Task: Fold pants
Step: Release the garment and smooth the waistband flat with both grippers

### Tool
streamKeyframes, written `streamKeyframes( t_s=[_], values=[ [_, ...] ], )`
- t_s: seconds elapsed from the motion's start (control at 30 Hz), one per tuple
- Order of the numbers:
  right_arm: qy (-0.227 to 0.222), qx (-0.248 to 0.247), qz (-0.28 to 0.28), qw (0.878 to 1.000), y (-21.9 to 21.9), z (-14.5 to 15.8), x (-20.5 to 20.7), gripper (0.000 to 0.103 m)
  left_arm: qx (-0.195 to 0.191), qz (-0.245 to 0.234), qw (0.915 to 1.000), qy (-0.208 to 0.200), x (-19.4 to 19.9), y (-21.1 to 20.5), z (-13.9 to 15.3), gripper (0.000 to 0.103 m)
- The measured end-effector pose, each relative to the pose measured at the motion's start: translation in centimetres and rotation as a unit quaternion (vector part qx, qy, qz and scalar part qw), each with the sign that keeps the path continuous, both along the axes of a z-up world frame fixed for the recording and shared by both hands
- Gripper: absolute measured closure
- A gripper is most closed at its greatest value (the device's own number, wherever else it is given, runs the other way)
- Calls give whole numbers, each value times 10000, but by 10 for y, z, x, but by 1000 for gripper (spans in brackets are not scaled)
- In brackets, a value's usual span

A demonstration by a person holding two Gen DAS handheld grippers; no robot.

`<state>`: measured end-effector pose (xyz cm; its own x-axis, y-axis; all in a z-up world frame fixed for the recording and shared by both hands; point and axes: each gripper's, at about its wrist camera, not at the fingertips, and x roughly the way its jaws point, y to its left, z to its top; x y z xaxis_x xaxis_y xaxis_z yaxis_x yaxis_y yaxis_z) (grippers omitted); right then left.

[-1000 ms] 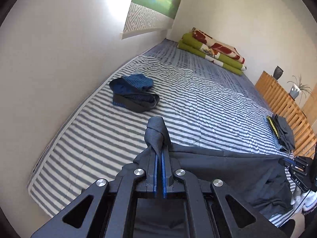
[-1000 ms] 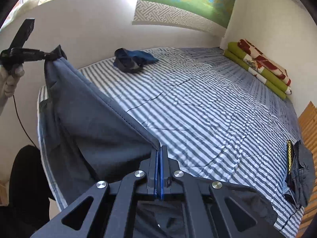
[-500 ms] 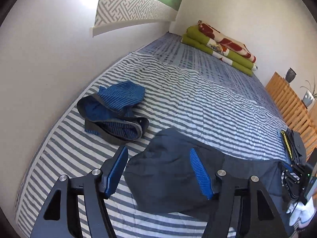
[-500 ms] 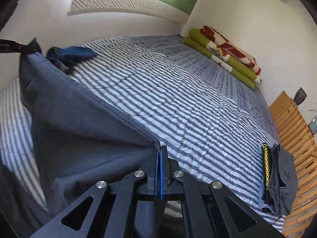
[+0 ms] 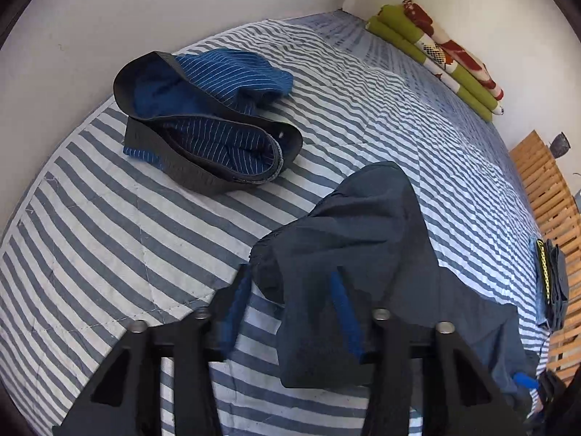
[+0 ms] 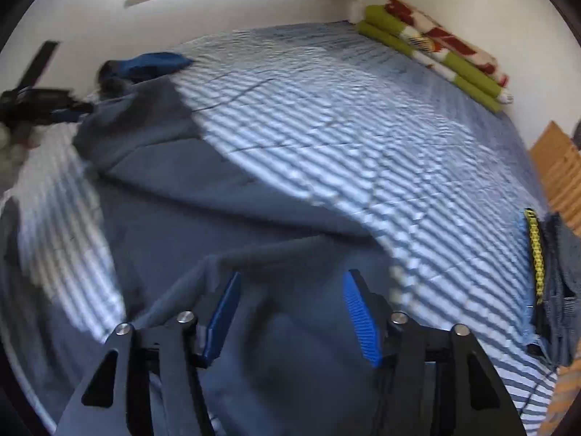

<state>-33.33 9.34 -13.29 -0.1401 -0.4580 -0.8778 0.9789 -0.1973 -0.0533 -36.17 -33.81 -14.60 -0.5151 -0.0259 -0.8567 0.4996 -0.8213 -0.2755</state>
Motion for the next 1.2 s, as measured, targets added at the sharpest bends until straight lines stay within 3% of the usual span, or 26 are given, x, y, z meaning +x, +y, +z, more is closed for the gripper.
streamKeyframes(
  t_s=[0.1,0.2,0.23,0.27,0.3,0.33,0.43,0.5,0.53,0.63,0.7,0.73,0.87,0.93,0.97,1.0,1.07,1.13,1.2],
  values=[
    [-228,345,460,9981,-4,-24,37,43,-16,39,10000,10,2,7,3,100],
    [101,604,584,9964,-9,-44,54,43,-340,-84,9994,56,13,13,20,100],
    [121,662,562,9961,-8,-49,55,56,-420,-78,9990,89,20,13,28,100],
    [105,728,535,9959,-7,-51,54,83,-502,-42,9987,104,27,14,36,100],
    [66,779,498,9957,-3,-52,50,94,-564,-20,9983,116,36,14,43,100],
    [26,750,447,9962,2,-48,47,99,-586,-46,9982,136,47,16,49,100],
    [66,578,298,9979,34,-29,31,99,-478,-588,9970,130,81,31,56,90],
    [69,610,263,9978,62,-19,21,99,-252,-841,9961,11,98,35,50,45],
    [154,687,231,9972,75,-16,17,99,-257,-837,9962,-8,108,33,48,43],
    [51,1095,531,9925,105,-18,12,94,-294,-612,9975,-195,116,16,35,43],
    [113,1199,515,9914,115,-18,10,77,-126,-437,9985,-320,110,5,22,43],
    [124,1122,447,9926,117,-14,8,66,-82,-392,9985,-383,103,2,15,43],
    [-382,484,132,9980,118,10,-6,65,280,-379,9973,-565,72,7,-21,41],
    [-508,225,-158,9983,118,19,-15,64,-88,-377,9967,-716,58,22,-36,46],
    [-552,147,-315,9979,119,22,-22,63,-623,-410,9945,-734,54,33,-35,63],
    [-561,97,-473,9973,118,23,-32,63,-882,-569,9917,-749,51,42,-34,75],
    [-469,49,-770,9959,120,27,-48,63,-910,-606,9919,-644,52,44,-26,76],
    [-302,33,-1084,9936,131,29,-65,63,-1189,-480,9898,-620,55,31,-13,76],
    [-238,-20,-1461,9890,152,32,-89,63,-1432,-48,9878,-607,64,2,5,76]
  ],
)
